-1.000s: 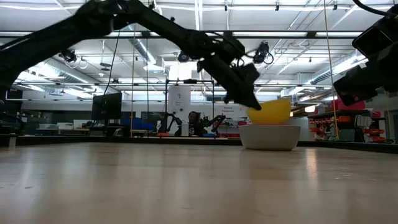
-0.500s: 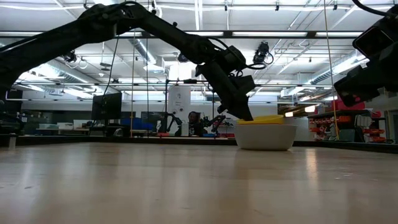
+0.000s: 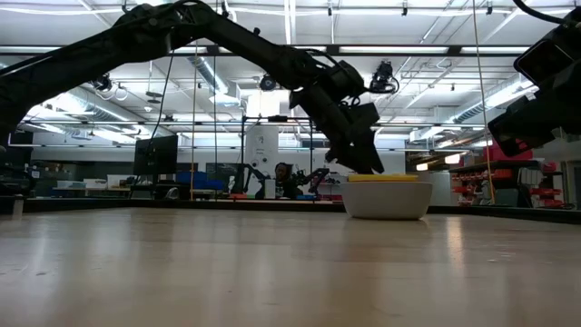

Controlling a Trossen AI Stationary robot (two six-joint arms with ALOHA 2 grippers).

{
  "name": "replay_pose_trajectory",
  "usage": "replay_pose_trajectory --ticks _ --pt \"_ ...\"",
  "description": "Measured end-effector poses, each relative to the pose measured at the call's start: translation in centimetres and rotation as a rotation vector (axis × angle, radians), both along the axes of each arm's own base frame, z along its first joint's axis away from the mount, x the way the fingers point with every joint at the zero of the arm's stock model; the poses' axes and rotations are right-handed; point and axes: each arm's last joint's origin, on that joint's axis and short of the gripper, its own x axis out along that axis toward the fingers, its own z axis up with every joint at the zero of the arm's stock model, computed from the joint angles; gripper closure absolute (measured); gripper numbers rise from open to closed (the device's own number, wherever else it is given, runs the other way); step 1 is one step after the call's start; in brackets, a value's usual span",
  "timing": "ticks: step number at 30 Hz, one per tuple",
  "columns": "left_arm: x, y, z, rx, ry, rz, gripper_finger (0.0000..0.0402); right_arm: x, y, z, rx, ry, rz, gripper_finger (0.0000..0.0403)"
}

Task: Nest bowls inside each other
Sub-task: Stack the yellow bowl on top of the red bowl, then return to Home Position

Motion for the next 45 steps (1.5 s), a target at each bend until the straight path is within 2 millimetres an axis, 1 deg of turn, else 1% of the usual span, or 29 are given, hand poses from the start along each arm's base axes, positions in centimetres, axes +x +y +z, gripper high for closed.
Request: replay_pose_trajectory --ticks 4,7,10,13,15,17,20,23,25,28,30,32,36,42,45 --pt "0.2 0.0 1.0 0.009 -0.031 -0.03 0.0129 0.0 0.0 0.0 0.0 0.0 0.0 0.0274" --pt "0.5 -0.1 2.5 -0.003 -0.089 -0.078 0.0096 0.0 0.0 0.0 0.0 0.0 0.0 0.0273" --pt "0.6 -0.1 4.3 0.027 -0.115 -0.117 0.0083 0.0 0.0 0.0 0.0 -0.001 0.0 0.0272" --pt "0.4 -0.6 5.9 -0.007 -0.151 -0.232 0.0082 0.0 0.0 0.0 -0.03 -0.007 0.01 0.0274" --pt "-0.2 -1.1 6.8 -0.046 -0.154 -0.277 0.0086 0.0 0.0 0.0 -0.044 -0.011 0.014 0.0274" --pt "-1.2 -1.6 8.1 -0.047 -0.118 -0.292 0.009 0.0 0.0 0.0 -0.042 -0.01 0.014 0.0272" --pt "-3.0 -2.9 9.9 -0.057 -0.034 -0.33 0.0094 0.0 0.0 0.0 -0.023 -0.005 0.008 0.0273" --pt "-4.5 -4.8 12.0 -0.072 0.012 -0.384 0.0094 0.0 0.0 0.0 -0.015 -0.003 0.006 0.0274" --pt "-5.2 -6.5 14.0 -0.063 -0.016 -0.433 0.0094 0.0 0.0 0.0 -0.014 -0.004 0.006 0.0272" --pt "-5.8 -9.4 16.9 -0.058 -0.125 -0.554 0.0093 0.0 0.0 0.0 -0.021 -0.006 0.008 0.0271" --pt "-6.0 -11.0 18.0 -0.036 -0.164 -0.613 0.0093 0.0 0.0 0.0 -0.027 -0.007 0.009 0.0273" --pt "-6.3 -11.9 18.6 -0.015 -0.178 -0.652 0.0093 0.0 0.0 0.0 -0.03 -0.008 0.01 0.0274" --pt "-6.6 -12.3 19.1 -0.041 -0.226 -0.726 0.0093 0.0 0.0 0.0 -0.03 -0.008 0.011 0.0272" --pt "-7.0 -11.1 19.3 -0.181 -0.351 -0.884 0.0093 0.0 0.0 0.0 -0.031 -0.008 0.012 0.0274" --pt "-7.5 -10.4 19.7 -0.291 -0.441 -0.976 0.0093 0.0 0.0 0.0 -0.031 -0.008 0.012 0.0272"
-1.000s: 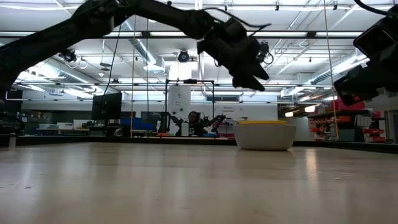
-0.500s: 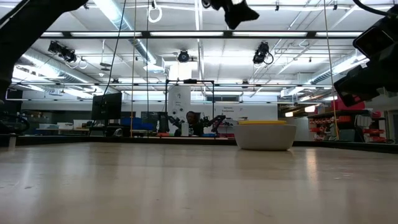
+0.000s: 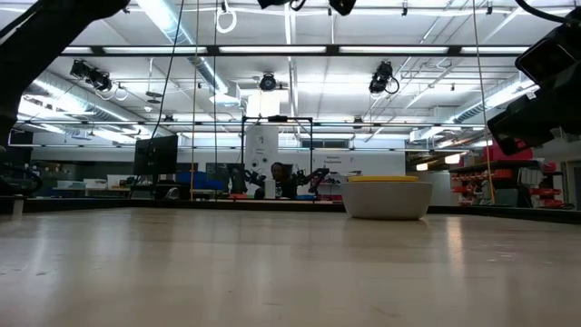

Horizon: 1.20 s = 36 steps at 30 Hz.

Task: Nest bowls inside each other
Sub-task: Return to Home Position

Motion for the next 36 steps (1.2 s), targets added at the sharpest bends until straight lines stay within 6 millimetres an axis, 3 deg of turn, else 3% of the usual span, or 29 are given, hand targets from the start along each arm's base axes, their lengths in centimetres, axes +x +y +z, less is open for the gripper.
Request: replay_pose_trajectory --ticks 6,12,16,24,30,36 --pt "-0.5 1.3 0.6 -0.161 -0.031 -0.103 0.0111 0.0 0.0 0.0 0.0 0.0 0.0 0.0274" --pt "0.4 1.5 0.6 -0.032 0.012 0.094 0.0131 0.0 0.0 0.0 0.0 0.0 -0.001 0.0273" --pt "0.4 0.5 0.0 0.112 0.036 0.159 0.013 0.0 0.0 0.0 0.0 0.0 -0.001 0.0273" --pt "-6.7 -1.1 2.2 0.102 -0.103 -0.185 0.013 0.0 0.0 0.0 0.045 0.013 -0.009 0.0273" --pt "-10.4 -1.1 0.1 0.101 -0.162 -0.218 0.0131 0.0 0.0 0.0 0.04 0.013 -0.007 0.027" --pt "-15.1 0.2 -3.0 0.169 -0.244 -0.048 0.0133 0.0 0.0 0.0 0.039 0.012 -0.006 0.0271"
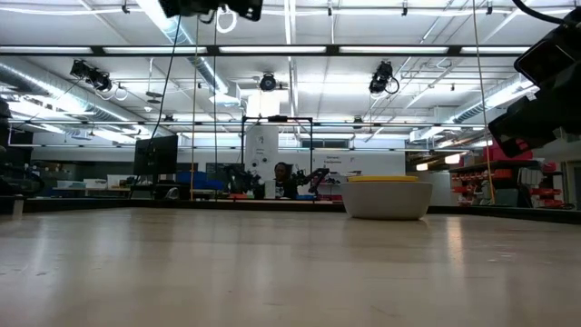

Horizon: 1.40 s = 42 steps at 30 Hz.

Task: Nest bowls inside each other
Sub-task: Return to Home Position

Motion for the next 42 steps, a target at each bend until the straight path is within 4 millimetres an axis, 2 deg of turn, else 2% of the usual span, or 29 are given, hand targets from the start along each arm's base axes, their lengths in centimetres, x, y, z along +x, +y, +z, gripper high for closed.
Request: replay_pose_trajectory --ticks 3,5,7,11,15,20,24,27,32,34,42 --pt "-1.9 -0.3 -1.8 0.037 -0.062 0.235 0.0133 0.0 0.0 0.0 -0.003 0.0 0.0 0.0272" --pt "-3.1 -0.7 -3.8 0.034 -0.107 0.473 0.0132 0.0 0.0 0.0 -0.004 -0.001 0.001 0.0272" --pt "-4.7 -1.5 -5.7 0.011 -0.204 0.599 0.0132 0.0 0.0 0.0 -0.004 -0.001 0.001 0.0272" --pt "-7.6 -3.0 -9.9 -0.071 -0.292 0.6 0.0133 0.0 0.0 0.0 -0.007 -0.002 0.001 0.0274" --pt "-8.8 -4.9 -14.1 -0.143 -0.285 0.542 0.0132 0.0 0.0 0.0 -0.007 -0.003 0.0 0.0272" --pt "-10.2 -8.2 -17.7 -0.197 -0.3 0.466 0.0133 0.0 0.0 0.0 -0.01 -0.006 -0.013 0.0274" --pt "-11.8 -10.3 -20.1 -0.229 -0.26 0.55 0.0133 0.0 0.0 0.0 -0.011 -0.006 -0.016 0.0271" --pt "-11.9 -11.5 -20.1 -0.258 -0.23 0.538 0.0131 0.0 0.0 0.0 -0.01 -0.007 -0.016 0.0272" --pt "-12.4 -12.7 -19.7 -0.264 -0.255 0.409 0.0129 0.0 0.0 0.0 -0.008 -0.006 -0.017 0.0273" --pt "-12.7 -12.8 -19.2 -0.266 -0.294 0.377 0.0129 0.0 0.0 0.0 -0.007 -0.006 -0.016 0.0272" --pt "-14.8 -12.3 -17.5 -0.286 -0.36 0.425 0.0129 0.0 0.0 0.0 0.005 0.0 -0.01 0.0272"
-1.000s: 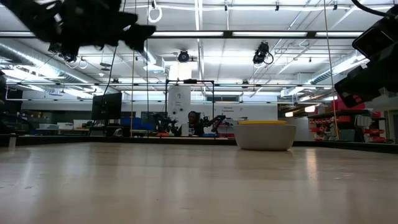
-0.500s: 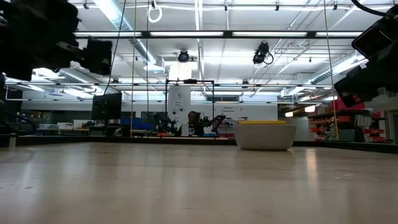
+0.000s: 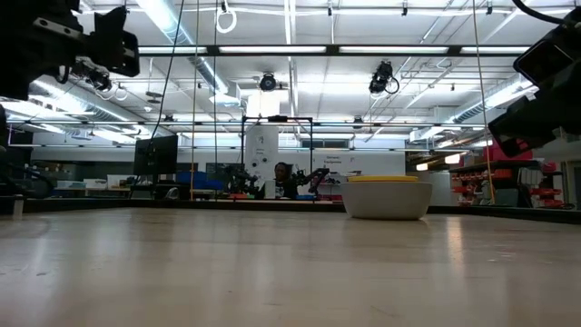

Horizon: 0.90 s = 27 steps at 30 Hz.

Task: Nest bowls inside each other
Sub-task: Return to Home Position

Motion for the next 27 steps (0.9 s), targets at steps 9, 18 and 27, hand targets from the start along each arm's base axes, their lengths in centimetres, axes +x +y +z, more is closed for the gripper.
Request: replay_pose_trajectory --ticks 9,18,27 --pt "-3.8 0.8 0.9 -0.031 -0.091 0.059 0.0129 0.0 0.0 0.0 -0.021 -0.005 0.004 0.0273" --pt "-3.8 0.7 0.7 -0.018 -0.078 0.095 0.0128 0.1 0.0 -0.1 -0.024 0.0 -0.008 0.0273" --pt "-3.8 0.4 0.3 -0.019 -0.037 0.107 0.0131 0.0 0.2 2.1 -0.111 -0.263 0.115 0.0273"
